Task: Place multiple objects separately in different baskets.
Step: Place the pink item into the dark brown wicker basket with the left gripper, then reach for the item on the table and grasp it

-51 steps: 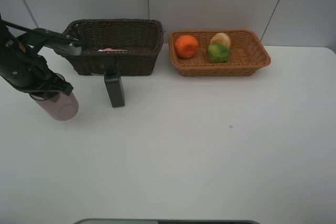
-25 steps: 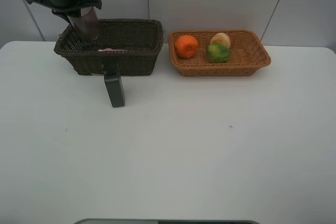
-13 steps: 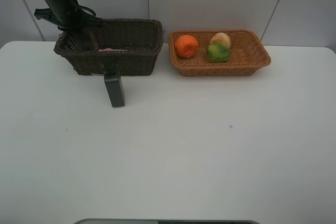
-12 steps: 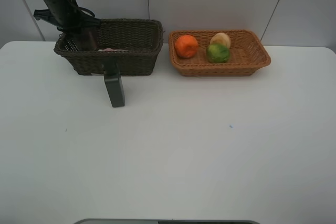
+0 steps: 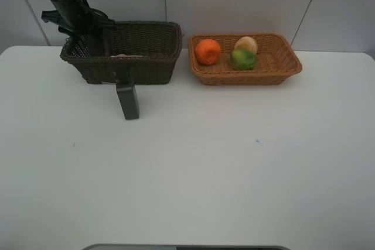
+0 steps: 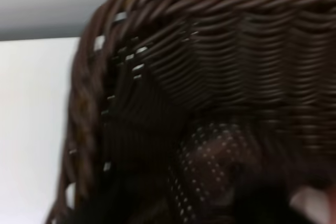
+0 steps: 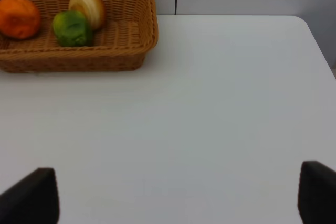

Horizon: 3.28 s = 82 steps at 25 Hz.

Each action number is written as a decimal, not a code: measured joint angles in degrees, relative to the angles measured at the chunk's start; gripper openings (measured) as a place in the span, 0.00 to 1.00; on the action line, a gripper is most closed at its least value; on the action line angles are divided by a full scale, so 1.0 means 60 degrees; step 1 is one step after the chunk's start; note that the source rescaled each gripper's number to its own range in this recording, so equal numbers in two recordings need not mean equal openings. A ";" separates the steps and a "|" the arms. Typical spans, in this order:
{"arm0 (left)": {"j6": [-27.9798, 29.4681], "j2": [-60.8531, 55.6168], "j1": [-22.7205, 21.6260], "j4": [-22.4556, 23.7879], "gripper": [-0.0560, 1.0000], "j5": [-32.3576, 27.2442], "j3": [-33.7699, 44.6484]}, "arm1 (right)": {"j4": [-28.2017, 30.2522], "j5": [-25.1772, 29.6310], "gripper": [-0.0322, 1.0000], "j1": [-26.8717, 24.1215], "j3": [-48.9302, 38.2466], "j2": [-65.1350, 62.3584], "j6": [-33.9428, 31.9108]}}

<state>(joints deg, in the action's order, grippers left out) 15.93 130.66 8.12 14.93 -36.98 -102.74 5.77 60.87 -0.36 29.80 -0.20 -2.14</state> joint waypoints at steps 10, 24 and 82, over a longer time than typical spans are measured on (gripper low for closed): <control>-0.0009 -0.0716 0.0140 0.0080 1.00 0.0027 -0.0019 | 0.0000 0.0000 0.93 0.0000 0.0000 0.0000 0.0000; -0.0119 -0.1957 0.1763 -0.0787 1.00 -0.2384 0.0094 | 0.0000 0.0000 0.93 0.0000 0.0000 0.0000 0.0000; 0.3894 -0.2234 0.3139 -0.1524 0.45 -0.1789 0.3833 | 0.0000 0.0000 0.93 0.0000 0.0000 0.0000 0.0000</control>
<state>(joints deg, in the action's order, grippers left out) 39.29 117.26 26.95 5.79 -47.72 -79.74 5.77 60.87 -0.36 29.80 -0.20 -2.14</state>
